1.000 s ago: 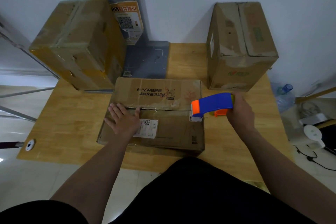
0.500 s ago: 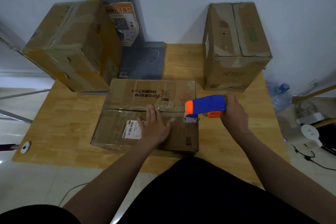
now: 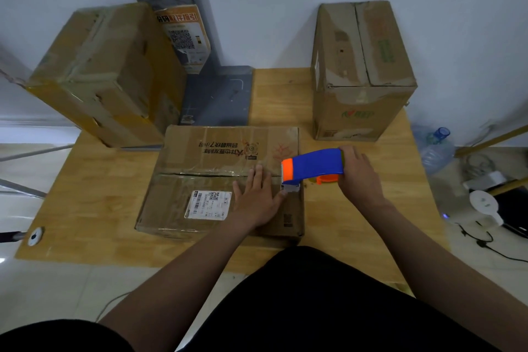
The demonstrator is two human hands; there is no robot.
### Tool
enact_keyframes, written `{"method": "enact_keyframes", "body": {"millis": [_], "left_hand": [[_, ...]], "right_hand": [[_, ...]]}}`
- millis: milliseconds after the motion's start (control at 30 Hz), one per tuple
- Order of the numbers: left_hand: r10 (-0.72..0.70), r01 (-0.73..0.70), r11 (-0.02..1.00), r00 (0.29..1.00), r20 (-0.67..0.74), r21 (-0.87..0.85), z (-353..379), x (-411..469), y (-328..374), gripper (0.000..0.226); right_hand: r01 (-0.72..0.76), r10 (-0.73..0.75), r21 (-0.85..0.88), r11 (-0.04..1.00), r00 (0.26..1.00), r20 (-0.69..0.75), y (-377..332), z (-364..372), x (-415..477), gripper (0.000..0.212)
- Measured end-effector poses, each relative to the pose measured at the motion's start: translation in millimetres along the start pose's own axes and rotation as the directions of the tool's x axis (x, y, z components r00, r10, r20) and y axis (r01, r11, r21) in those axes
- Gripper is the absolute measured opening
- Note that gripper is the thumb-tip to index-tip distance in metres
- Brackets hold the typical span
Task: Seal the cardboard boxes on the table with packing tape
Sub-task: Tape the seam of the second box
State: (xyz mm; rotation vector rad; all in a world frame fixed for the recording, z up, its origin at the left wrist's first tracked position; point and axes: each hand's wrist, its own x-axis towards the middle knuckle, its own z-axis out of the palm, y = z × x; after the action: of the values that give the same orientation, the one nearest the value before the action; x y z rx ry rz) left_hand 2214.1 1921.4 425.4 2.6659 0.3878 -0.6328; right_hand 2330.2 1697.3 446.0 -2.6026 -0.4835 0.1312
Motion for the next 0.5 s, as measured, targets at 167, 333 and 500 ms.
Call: {"method": "enact_keyframes", "body": {"millis": [167, 333, 500], "left_hand": [[0.018, -0.017, 0.999, 1.0, -0.017, 0.052, 5, 1, 18, 0.088], [-0.088, 0.088, 0.996, 0.996, 0.015, -0.017, 11, 8, 43, 0.117], [-0.132, 0.129, 0.991, 0.98, -0.151, -0.027, 30, 11, 50, 0.113]], "right_hand": [[0.063, -0.066, 0.093, 0.994, 0.997, 0.032, 8, -4, 4, 0.045], [0.11, -0.127, 0.19, 0.976, 0.989, 0.078, 18, -13, 4, 0.077], [0.261, -0.268, 0.069, 0.963, 0.958, 0.103, 30, -18, 3, 0.083]]}}
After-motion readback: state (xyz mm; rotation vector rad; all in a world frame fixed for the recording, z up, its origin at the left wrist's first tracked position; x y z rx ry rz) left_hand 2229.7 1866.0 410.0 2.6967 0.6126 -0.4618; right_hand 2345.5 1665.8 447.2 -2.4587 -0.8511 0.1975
